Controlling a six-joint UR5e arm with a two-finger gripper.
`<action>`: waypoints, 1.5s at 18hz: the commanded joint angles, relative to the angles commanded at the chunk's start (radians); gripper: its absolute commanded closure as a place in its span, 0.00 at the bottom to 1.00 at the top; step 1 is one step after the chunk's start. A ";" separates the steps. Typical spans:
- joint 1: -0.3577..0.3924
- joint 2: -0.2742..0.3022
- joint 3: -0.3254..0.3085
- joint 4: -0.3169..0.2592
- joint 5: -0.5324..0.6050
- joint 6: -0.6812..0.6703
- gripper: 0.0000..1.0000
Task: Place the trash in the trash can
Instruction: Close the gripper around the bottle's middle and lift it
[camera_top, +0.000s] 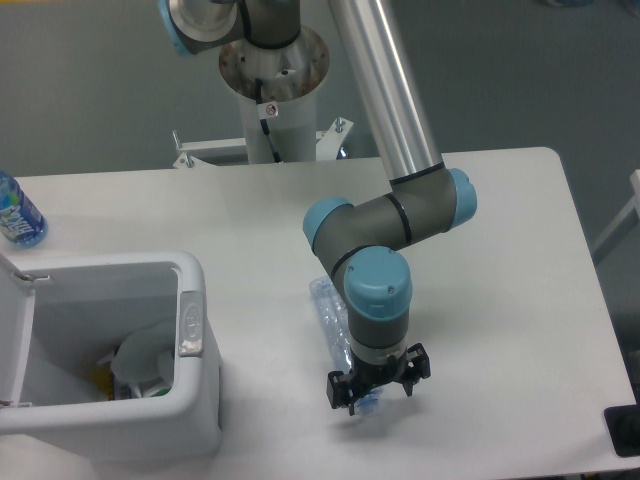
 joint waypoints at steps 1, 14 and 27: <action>-0.002 0.000 -0.003 0.000 0.000 0.000 0.00; -0.005 0.000 -0.046 0.003 0.006 0.029 0.16; -0.005 0.012 -0.044 0.005 0.026 0.061 0.30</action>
